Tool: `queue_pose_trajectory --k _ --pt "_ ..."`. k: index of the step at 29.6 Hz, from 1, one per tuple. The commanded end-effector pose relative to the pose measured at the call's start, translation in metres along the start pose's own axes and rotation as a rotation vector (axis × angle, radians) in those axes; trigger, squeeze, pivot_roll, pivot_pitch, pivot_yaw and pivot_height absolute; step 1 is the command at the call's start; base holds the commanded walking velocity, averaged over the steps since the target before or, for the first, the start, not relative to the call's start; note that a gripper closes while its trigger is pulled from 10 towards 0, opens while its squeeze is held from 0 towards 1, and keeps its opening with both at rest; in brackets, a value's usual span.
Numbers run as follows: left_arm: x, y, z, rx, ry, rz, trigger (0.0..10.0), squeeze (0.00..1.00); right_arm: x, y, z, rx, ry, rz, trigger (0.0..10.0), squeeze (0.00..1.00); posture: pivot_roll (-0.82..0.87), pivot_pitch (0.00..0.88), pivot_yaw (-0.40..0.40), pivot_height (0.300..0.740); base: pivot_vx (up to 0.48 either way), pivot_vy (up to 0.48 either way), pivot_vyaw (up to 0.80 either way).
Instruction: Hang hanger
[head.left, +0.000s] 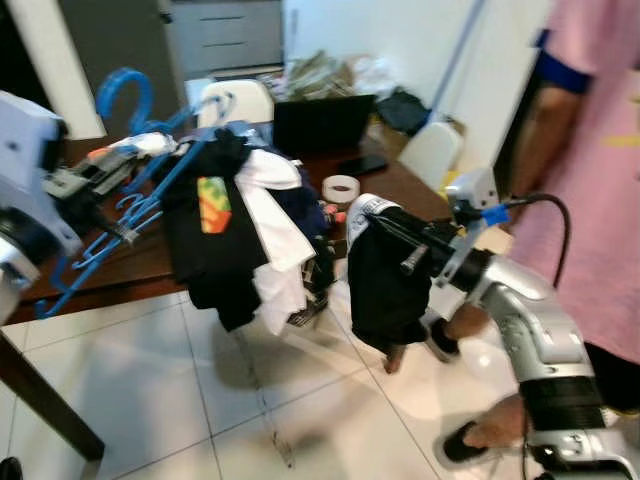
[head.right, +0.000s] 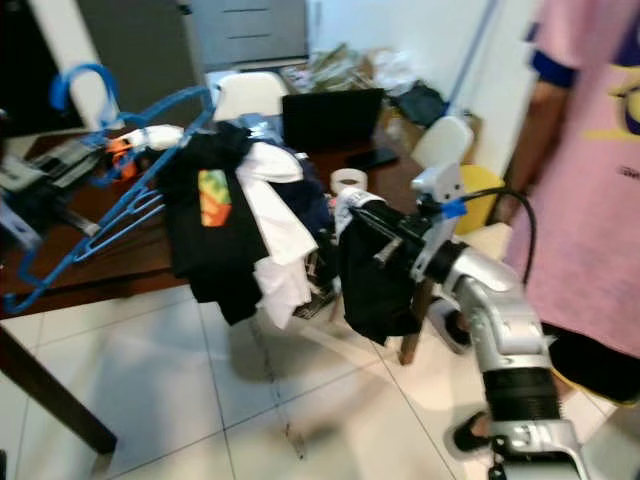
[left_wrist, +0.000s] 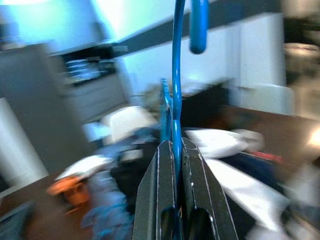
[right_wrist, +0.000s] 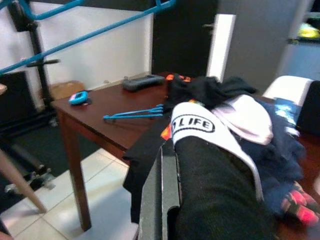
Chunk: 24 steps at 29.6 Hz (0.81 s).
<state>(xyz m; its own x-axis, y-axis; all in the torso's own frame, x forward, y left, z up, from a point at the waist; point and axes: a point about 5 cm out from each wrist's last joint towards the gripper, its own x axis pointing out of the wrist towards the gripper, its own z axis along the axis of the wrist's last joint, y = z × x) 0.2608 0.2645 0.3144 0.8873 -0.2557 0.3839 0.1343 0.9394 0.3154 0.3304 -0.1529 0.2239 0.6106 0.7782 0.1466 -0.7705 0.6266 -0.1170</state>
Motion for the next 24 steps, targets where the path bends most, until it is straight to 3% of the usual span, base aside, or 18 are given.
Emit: queue_pose_trajectory --k 1,9,13,15,24 --pt "0.000 0.006 0.010 0.045 -0.019 0.029 10.0 0.00 0.000 -0.001 0.008 -0.023 -0.028 -0.001 10.0 0.00 0.09 0.000 -0.034 0.740 0.307 0.000 0.74" --pt "0.007 0.006 0.019 0.032 -0.073 0.054 10.0 0.00 0.016 0.003 0.037 -0.035 -0.139 -0.006 10.0 0.00 0.09 0.000 -0.034 0.740 0.310 0.000 0.00" --pt "0.009 0.004 0.019 0.029 -0.078 0.060 10.0 0.00 0.018 0.005 0.040 -0.038 -0.152 -0.003 10.0 0.00 0.09 0.000 -0.034 0.740 0.328 0.000 0.00" --pt "0.017 -0.010 0.018 -0.004 -0.103 0.056 10.0 0.00 0.027 0.010 0.051 -0.052 -0.190 0.017 10.0 0.00 0.09 0.000 -0.041 0.740 0.324 0.000 0.00" --pt "0.025 -0.028 0.015 -0.053 -0.118 0.035 10.0 0.00 0.036 0.015 0.061 -0.071 -0.219 0.035 10.0 0.00 0.09 0.000 -0.039 0.740 0.328 0.000 0.00"
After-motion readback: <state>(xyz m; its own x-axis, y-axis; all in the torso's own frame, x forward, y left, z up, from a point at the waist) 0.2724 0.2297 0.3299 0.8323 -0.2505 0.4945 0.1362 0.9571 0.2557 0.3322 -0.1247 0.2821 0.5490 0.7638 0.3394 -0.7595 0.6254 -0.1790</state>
